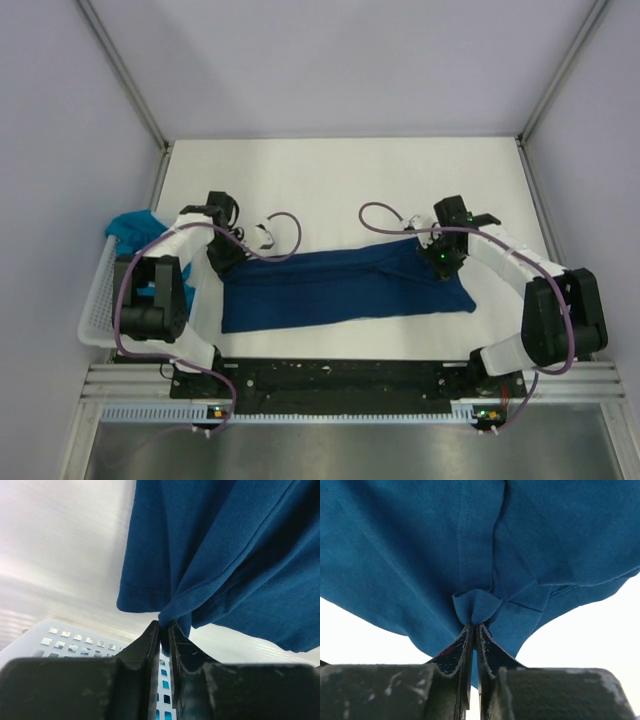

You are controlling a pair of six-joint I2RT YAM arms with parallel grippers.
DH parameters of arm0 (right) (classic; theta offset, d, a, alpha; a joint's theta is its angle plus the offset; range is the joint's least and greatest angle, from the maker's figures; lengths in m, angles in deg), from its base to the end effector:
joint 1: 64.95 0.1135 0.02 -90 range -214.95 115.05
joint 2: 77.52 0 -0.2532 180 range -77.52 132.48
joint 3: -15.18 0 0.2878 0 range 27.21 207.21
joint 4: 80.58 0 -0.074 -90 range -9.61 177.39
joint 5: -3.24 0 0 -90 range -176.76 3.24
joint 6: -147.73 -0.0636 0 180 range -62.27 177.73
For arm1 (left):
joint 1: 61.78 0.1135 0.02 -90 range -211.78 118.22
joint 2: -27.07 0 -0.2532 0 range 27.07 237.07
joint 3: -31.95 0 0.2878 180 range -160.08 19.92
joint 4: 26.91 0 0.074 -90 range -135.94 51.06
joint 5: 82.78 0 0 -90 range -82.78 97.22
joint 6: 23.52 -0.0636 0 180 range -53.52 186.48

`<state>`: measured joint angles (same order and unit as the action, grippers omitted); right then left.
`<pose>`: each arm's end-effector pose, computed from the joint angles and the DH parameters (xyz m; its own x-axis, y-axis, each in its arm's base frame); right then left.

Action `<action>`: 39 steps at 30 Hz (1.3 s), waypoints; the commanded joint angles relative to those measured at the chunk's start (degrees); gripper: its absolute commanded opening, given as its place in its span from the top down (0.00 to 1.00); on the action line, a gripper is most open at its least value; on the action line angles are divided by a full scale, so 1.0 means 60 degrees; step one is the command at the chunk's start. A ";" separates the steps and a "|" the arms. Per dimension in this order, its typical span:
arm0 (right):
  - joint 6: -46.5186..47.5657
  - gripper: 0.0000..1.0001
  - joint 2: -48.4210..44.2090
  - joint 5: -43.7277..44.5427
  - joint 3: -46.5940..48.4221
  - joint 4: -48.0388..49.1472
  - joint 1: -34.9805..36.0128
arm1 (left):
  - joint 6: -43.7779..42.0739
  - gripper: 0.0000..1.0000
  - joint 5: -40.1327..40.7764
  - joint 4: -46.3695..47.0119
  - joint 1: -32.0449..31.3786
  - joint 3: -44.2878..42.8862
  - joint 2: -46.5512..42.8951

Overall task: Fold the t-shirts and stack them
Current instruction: Fold the other side of the tshirt into a rectangle

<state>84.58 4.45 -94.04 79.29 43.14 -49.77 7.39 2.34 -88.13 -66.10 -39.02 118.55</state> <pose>0.2836 0.0853 0.1441 -0.6959 -0.6530 -0.2989 -0.6809 0.7323 -0.0147 0.3146 -0.0292 0.1298 -0.4320 0.8899 -0.1461 0.8915 0.4459 0.0802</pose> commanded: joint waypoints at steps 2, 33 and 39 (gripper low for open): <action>0.0036 0.84 -0.0009 0.0393 -0.0036 -0.0431 0.0165 | -0.0259 0.82 0.0258 -0.0107 0.0031 -0.0182 0.0134; -0.4256 0.52 0.1762 -0.1070 0.1400 0.2849 0.0151 | 0.0620 0.67 -0.0725 -0.0328 -0.0277 -0.0813 0.0176; -0.3934 0.48 0.2025 -0.1216 0.1238 0.3068 0.0136 | 0.0664 0.70 -0.0314 0.0097 -0.0291 -0.0388 0.0617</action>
<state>60.06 15.25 -101.28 86.48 58.53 -49.62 10.30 -1.84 -90.66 -67.67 -42.71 121.63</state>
